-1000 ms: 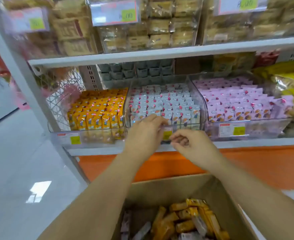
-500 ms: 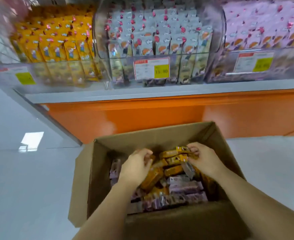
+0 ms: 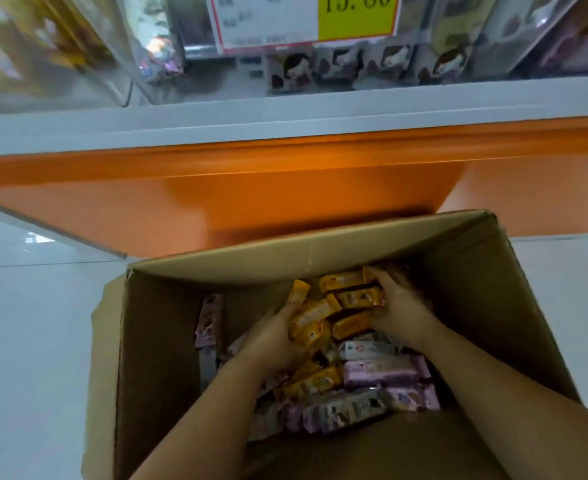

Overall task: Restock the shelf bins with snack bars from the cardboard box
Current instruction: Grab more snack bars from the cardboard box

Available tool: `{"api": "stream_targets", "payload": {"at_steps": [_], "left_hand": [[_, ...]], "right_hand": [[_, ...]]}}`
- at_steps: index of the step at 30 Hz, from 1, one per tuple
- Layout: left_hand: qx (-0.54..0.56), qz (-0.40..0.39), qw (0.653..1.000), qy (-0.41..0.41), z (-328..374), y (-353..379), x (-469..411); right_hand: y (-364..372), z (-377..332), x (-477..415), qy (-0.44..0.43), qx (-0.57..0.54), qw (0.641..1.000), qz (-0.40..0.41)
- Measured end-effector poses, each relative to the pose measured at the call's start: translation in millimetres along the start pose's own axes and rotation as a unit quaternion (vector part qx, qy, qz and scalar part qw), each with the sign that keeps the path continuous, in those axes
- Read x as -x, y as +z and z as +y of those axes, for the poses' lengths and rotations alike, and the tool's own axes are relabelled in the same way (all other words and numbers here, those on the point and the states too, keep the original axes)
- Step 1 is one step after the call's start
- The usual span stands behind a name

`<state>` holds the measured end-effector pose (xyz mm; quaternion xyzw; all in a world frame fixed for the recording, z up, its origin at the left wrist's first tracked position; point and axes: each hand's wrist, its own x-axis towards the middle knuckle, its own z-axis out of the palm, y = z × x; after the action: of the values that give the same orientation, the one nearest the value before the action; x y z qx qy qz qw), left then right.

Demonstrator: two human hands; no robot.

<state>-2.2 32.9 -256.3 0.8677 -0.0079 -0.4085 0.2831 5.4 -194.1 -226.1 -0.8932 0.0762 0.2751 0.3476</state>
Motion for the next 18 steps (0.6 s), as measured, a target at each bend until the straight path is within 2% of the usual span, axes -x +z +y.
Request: {"api": "stream_targets", "payload": {"at_steps": [6, 11, 15, 18], "left_hand": [[0.018, 0.004, 0.999, -0.031, -5.5, 0.1, -13.0], [0.015, 0.033, 0.999, -0.011, -5.7, -1.9, -7.9], [0.02, 0.032, 0.999, -0.017, -5.4, -1.6, -1.7], [-0.011, 0.017, 1.0, -0.022, -5.5, 0.2, 1.4]], "right_hand": [[5.0, -3.9, -5.7, 0.004, 0.097, 0.995, -0.026], [10.8, -10.6, -0.3, 0.023, -0.005, 0.999, -0.03], [19.7, -16.0, 9.8, 0.093, -0.119, 0.984, -0.096], [27.7, -16.3, 13.8, 0.117, -0.126, 0.981, -0.087]]}}
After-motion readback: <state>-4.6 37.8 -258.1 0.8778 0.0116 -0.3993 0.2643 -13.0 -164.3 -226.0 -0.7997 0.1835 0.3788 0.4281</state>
